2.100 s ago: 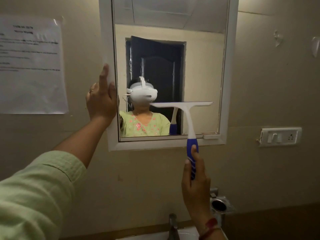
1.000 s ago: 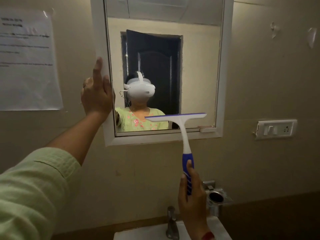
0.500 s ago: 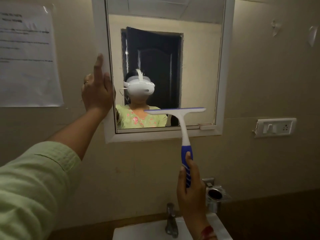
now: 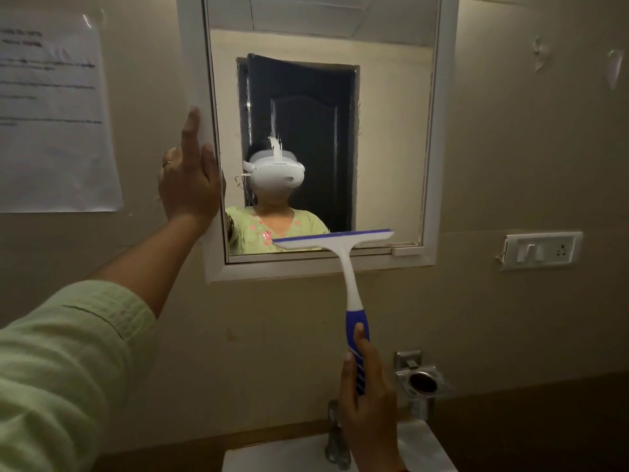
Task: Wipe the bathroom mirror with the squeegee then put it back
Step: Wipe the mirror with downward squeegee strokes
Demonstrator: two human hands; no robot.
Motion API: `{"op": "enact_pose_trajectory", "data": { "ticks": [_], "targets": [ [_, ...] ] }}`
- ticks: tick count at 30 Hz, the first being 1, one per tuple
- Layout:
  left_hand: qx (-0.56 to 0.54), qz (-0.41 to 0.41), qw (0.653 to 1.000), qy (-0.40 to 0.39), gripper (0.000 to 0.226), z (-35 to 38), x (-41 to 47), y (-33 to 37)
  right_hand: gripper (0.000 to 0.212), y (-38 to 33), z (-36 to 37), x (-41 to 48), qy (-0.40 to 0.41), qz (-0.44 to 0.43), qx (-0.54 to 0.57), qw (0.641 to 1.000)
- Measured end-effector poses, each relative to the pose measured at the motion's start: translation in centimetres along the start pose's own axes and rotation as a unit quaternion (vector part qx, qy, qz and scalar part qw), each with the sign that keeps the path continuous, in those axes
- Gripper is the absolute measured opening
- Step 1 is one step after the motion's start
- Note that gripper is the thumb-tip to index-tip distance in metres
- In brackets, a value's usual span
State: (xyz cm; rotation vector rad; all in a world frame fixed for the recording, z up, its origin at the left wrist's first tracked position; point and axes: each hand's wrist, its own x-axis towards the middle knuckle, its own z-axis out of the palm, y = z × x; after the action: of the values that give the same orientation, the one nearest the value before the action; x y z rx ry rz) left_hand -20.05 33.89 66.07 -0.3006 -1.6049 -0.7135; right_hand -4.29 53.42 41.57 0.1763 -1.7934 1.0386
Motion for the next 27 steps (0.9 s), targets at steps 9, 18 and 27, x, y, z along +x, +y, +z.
{"op": "enact_pose_trajectory", "data": {
  "ticks": [9, 18, 27],
  "targets": [
    [0.002, -0.004, 1.000, -0.002, 0.047, -0.2, 0.1, 0.3, 0.058, -1.3, -0.5, -0.9, -0.002, -0.002, -0.028, 1.000],
    [0.006, 0.000, 1.000, -0.016, 0.048, -0.4, 0.0, 0.3, 0.046, -4.0, -2.6, 1.7, -0.037, 0.008, -0.011, 0.999],
    [0.039, 0.016, 0.999, -0.024, 0.052, -0.7, 0.2, 0.5, 0.036, -7.8, -4.4, 14.9, 0.044, -0.138, 0.033, 0.989]
  ]
}}
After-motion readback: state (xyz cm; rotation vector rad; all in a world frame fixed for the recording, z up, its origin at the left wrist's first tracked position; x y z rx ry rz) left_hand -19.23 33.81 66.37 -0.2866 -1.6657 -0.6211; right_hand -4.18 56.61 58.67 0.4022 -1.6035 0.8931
